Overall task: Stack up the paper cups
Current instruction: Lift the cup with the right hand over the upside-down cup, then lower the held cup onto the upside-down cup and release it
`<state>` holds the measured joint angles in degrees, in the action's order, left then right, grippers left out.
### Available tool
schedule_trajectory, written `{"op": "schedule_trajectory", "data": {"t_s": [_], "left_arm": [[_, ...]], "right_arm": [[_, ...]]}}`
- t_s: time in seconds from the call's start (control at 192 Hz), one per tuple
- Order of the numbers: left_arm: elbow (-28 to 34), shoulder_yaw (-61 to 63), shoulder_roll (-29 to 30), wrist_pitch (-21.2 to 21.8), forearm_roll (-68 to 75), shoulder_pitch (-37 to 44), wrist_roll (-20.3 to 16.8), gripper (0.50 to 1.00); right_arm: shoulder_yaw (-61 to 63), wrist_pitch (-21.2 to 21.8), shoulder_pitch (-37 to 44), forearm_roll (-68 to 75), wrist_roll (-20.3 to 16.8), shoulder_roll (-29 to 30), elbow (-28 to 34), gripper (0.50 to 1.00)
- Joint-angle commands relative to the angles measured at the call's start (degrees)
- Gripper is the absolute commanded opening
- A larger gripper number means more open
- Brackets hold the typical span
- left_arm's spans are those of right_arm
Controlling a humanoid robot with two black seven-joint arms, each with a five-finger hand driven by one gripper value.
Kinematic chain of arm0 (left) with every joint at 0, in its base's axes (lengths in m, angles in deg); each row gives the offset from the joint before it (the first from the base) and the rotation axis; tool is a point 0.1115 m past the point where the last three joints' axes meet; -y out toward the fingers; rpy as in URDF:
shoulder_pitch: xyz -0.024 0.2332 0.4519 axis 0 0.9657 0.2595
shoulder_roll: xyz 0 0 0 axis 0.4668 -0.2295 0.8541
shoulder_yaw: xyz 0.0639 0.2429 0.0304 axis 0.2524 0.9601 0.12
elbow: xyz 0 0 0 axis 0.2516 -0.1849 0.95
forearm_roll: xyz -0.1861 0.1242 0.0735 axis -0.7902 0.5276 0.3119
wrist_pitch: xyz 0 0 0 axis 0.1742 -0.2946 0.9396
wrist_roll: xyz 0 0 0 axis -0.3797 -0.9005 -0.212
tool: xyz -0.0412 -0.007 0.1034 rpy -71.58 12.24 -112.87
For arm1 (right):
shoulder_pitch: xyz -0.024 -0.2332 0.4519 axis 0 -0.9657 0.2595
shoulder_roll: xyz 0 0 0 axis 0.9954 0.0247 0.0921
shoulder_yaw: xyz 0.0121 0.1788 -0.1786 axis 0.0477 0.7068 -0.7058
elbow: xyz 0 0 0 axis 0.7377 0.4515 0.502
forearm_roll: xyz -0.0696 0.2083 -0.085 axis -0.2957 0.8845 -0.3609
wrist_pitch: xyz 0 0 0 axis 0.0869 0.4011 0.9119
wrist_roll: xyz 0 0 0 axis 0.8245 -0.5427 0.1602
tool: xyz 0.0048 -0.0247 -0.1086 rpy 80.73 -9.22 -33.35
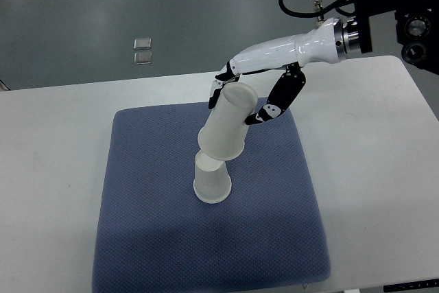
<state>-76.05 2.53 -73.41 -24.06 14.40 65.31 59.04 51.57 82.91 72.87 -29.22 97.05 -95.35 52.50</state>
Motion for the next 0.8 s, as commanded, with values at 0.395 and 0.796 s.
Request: {"op": "schedule_trajectory", "data": {"t_s": [0.395, 0.796], "left_arm": [[0.04, 0.0, 0.0, 0.0, 0.01, 0.03, 0.01, 1.0], [0.04, 0.0, 0.0, 0.0, 0.01, 0.03, 0.01, 1.0]], "right_arm": [[-5.04, 0.14, 2.43, -5.68, -3.76, 9.11, -5.71, 0.67], [-6.19, 0.14, 1.55, -6.47, -3.76, 11.04, -6.33, 0.678]]}}
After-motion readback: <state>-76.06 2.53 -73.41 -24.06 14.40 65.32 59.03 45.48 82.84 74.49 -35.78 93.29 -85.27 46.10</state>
